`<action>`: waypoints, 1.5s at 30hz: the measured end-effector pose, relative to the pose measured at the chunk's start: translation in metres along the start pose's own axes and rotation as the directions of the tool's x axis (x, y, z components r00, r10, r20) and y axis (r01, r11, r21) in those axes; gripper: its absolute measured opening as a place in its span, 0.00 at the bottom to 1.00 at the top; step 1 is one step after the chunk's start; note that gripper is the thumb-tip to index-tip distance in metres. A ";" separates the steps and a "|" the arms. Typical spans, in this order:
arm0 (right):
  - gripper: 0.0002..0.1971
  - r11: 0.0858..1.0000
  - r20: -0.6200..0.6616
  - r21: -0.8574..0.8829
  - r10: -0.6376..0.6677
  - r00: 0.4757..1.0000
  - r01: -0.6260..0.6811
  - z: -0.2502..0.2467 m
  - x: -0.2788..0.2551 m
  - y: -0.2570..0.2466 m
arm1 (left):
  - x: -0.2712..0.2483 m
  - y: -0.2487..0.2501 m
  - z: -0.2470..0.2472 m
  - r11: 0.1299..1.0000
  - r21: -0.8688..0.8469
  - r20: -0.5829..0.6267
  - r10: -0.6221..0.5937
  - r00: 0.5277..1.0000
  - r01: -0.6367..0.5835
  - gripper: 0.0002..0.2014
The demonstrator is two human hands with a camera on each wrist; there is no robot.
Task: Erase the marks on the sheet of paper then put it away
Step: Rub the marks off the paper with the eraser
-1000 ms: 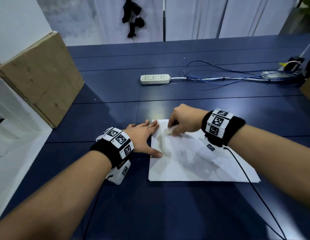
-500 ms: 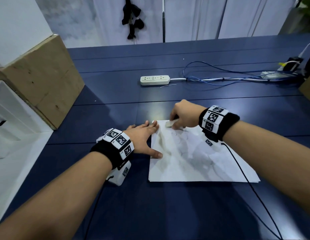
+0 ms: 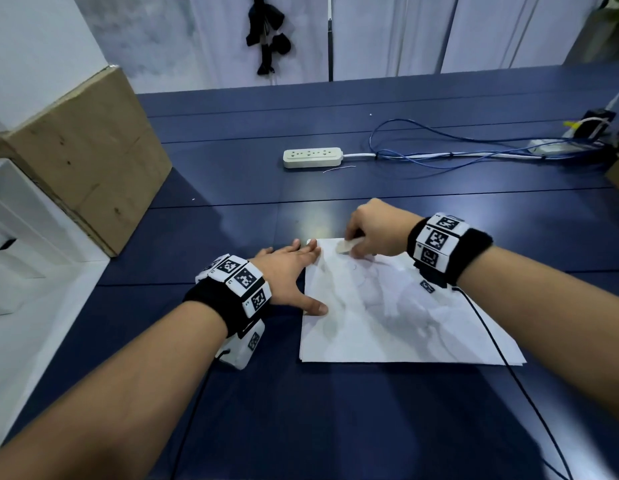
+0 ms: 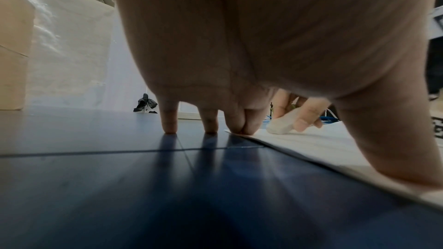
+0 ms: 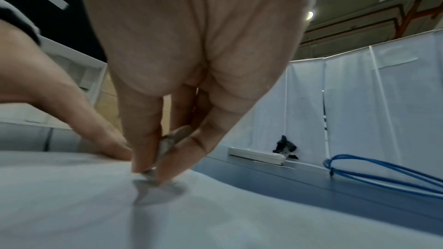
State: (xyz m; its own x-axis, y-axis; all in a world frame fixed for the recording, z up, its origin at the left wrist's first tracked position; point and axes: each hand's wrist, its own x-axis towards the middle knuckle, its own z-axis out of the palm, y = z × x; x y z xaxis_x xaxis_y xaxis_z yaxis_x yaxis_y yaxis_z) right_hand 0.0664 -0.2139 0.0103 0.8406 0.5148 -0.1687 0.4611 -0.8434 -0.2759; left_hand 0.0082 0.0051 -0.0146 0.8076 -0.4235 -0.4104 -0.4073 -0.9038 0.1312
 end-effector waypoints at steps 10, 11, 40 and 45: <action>0.11 1.000 0.049 0.016 -0.008 0.999 0.007 -0.003 0.003 -0.006 | 0.000 0.001 -0.002 1.000 0.023 0.004 -0.010 1.000 0.010 0.61; 0.11 1.000 0.031 0.023 0.010 0.999 -0.011 -0.002 0.004 -0.003 | 0.000 0.001 -0.002 1.000 0.027 0.010 -0.010 1.000 0.010 0.61; 0.11 0.997 0.037 0.076 0.005 0.999 -0.008 -0.004 -0.010 0.004 | 0.002 0.016 -0.012 0.998 0.030 -0.006 -0.063 0.998 0.063 0.50; 0.11 0.988 0.259 0.131 -0.112 0.959 0.080 -0.001 -0.029 -0.009 | 0.003 0.018 -0.012 0.997 0.051 -0.013 -0.060 0.998 0.061 0.51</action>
State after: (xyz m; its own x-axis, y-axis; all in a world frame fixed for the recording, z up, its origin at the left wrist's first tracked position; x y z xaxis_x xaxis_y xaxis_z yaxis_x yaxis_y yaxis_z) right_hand 0.0380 -0.2217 0.0185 0.6812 0.6279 -0.3765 0.4853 -0.7723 -0.4099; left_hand 0.0086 -0.0134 -0.0025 0.8363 -0.3691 -0.4054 -0.3786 -0.9236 0.0601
